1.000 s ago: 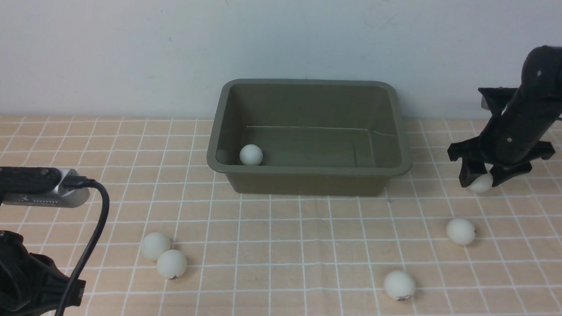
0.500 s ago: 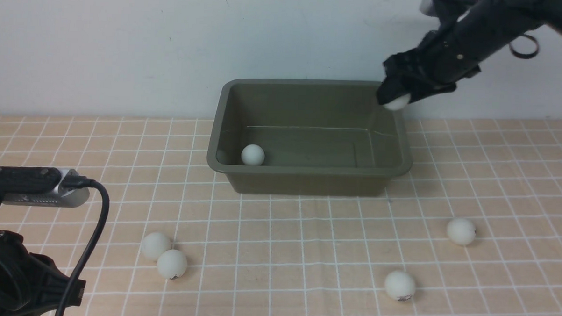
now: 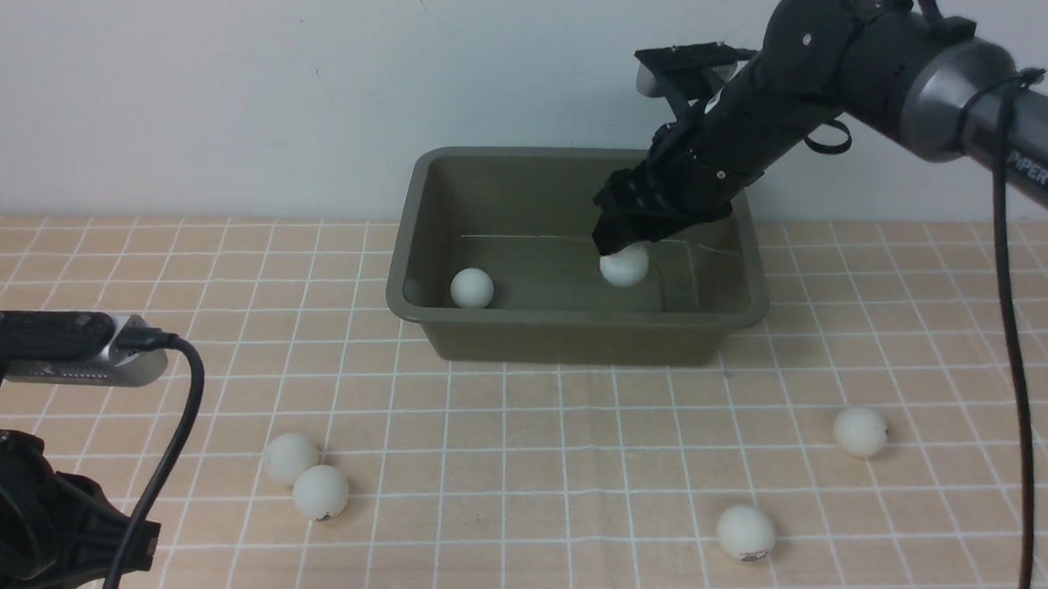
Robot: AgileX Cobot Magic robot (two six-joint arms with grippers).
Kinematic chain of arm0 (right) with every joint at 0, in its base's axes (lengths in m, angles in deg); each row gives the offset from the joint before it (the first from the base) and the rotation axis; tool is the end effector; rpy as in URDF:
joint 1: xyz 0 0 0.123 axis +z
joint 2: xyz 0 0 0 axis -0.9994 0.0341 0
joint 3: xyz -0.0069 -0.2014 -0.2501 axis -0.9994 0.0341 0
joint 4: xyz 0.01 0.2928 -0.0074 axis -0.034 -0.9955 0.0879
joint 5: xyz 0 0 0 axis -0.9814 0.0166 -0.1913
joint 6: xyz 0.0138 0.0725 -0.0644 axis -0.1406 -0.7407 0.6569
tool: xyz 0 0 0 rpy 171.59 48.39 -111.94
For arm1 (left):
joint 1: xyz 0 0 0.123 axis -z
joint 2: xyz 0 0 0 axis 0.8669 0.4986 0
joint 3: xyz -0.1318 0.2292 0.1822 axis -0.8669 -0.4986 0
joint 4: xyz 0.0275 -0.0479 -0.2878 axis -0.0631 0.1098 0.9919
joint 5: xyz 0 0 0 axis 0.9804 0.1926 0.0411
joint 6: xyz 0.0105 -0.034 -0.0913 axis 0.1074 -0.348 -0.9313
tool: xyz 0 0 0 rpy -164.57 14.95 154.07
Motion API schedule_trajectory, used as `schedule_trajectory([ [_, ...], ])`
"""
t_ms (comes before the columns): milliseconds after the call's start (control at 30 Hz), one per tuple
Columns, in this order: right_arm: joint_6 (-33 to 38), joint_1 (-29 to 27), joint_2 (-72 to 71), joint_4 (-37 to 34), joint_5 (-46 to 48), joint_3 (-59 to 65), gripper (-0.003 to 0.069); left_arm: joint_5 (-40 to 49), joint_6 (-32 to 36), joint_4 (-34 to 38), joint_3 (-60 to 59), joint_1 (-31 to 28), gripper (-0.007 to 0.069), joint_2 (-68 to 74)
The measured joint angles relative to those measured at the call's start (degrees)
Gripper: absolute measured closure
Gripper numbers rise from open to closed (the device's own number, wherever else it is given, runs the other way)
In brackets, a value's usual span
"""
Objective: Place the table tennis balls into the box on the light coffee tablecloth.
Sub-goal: 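Release the ping pong ball into the bin and lift the gripper away, then reach for and grasp a ping pong ball on the table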
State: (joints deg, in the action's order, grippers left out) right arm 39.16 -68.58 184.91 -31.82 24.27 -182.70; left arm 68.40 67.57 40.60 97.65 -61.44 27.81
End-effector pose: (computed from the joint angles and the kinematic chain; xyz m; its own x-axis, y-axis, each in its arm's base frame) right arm 0.5097 0.2124 0.2507 -0.8099 -0.4038 -0.4254 -0.5303 0.8140 0.2370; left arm 0.1805 -0.0251 0.2754 -0.8986 0.0302 -0.4377 0.1528 0.9567 -0.2476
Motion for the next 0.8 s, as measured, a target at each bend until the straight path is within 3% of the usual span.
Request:
schedule_trajectory([
  [300, -0.2, -0.1, 0.1, 4.3, 5.0, -2.9, 0.0205, 0.6, 0.0, 0.6, 0.0, 0.0, 0.0693, 0.0],
  [533, -9.3, -1.5, -1.4, 18.8, 10.1, -12.1, 0.0205, 0.7, 0.0, 0.7, 0.0, 0.0, 0.0693, 0.0],
  [667, -12.9, -2.3, -6.2, 24.3, 10.3, -9.1, 0.0205, 0.9, 0.0, 0.8, 0.0, 0.0, 0.0693, 0.0],
  [800, -14.4, -3.3, -12.3, 25.0, 10.4, -2.8, 0.0205, 1.0, 0.0, 1.0, 0.0, 0.0, 0.0693, 0.0],
])
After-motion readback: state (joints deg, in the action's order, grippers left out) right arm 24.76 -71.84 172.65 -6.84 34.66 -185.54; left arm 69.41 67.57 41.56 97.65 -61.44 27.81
